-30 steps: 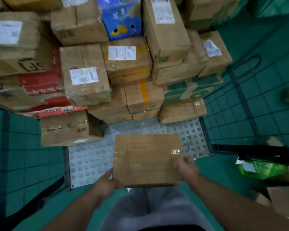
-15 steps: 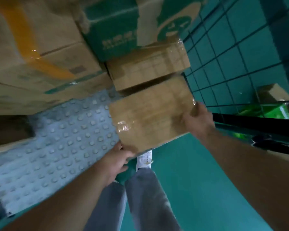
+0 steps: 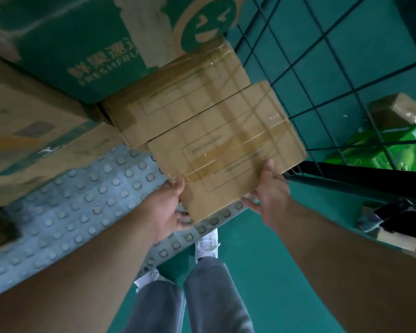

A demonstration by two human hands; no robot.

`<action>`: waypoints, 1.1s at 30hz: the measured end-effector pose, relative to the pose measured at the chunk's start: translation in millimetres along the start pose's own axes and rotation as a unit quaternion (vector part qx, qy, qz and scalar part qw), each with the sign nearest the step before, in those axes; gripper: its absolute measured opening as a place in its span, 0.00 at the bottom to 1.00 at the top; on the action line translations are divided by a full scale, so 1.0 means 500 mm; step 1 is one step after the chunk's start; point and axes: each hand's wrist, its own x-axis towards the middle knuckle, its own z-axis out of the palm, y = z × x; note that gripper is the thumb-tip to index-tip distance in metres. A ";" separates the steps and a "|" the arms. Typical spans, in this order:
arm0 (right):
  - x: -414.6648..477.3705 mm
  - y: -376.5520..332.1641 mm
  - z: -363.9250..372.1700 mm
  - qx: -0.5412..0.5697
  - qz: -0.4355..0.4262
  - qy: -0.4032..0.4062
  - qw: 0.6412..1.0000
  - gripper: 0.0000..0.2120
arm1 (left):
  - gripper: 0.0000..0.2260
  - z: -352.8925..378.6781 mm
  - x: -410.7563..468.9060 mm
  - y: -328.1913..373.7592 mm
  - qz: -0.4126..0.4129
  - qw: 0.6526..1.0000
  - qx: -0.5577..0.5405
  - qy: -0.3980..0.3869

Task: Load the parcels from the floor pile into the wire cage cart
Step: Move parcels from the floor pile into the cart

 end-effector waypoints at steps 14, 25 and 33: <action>-0.014 -0.023 -0.015 -0.045 0.006 -0.025 0.999 0.22 | 0.24 -0.040 0.024 0.157 0.140 0.980 -0.078 0.120; 0.000 -0.029 -0.020 -0.148 0.009 -0.015 0.989 0.26 | 0.31 0.014 0.050 0.146 0.153 0.956 0.131 0.215; -0.107 -0.034 -0.058 -0.287 0.013 -0.032 0.957 0.16 | 0.30 -0.048 -0.110 0.183 0.141 0.875 0.396 0.241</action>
